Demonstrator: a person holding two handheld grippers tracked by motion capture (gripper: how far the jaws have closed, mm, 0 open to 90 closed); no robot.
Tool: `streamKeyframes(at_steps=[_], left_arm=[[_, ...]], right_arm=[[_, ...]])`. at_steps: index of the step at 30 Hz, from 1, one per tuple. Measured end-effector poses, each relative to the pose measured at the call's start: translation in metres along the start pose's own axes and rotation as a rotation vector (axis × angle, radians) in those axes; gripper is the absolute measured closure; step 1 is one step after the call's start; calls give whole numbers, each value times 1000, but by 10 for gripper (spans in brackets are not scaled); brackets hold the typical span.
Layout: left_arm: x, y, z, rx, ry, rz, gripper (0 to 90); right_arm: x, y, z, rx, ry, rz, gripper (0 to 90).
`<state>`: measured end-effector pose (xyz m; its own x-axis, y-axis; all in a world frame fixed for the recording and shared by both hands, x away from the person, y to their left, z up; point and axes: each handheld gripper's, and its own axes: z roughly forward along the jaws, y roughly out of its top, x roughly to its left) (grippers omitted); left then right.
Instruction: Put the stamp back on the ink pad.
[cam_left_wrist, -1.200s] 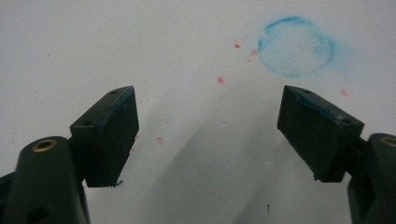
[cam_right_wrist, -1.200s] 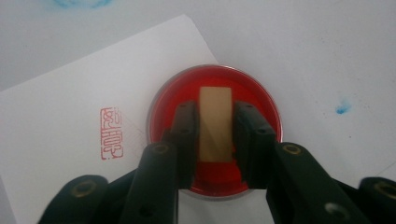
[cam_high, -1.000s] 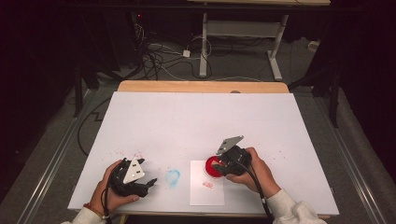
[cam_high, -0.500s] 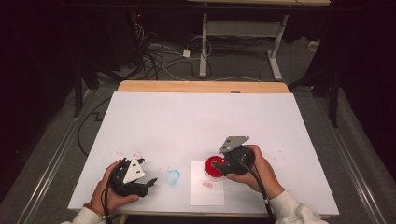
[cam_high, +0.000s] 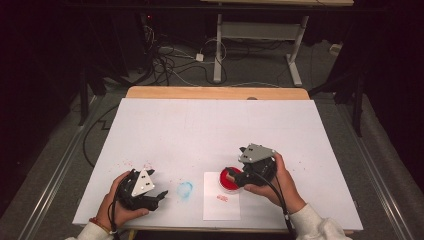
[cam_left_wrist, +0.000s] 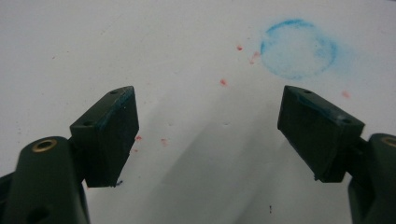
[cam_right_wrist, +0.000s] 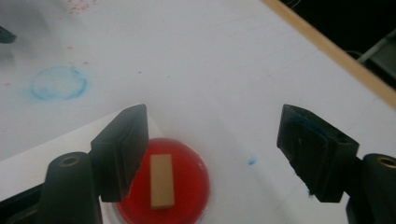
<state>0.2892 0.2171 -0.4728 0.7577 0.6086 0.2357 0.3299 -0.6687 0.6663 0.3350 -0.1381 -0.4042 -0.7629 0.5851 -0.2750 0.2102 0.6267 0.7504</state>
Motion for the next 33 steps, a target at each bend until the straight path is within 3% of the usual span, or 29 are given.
streamKeyframes(at_steps=[4,16,23,27,33], left_arm=[[0,0,0,-3,1,-2,201],[1,1,-2,-16,6,-9,202],[1,2,-6,-34,19,-12,202],[1,3,-6,-36,21,-11,202],[0,5,-6,-41,31,-5,202]], right_arm=[[-1,-1,-7,-30,-11,-25,229],[-9,-16,-29,-80,-85,19,232],[-12,-34,-45,-150,-140,21,239],[-15,-44,-48,-153,-151,30,235],[-14,-59,-53,-130,-187,2,213]])
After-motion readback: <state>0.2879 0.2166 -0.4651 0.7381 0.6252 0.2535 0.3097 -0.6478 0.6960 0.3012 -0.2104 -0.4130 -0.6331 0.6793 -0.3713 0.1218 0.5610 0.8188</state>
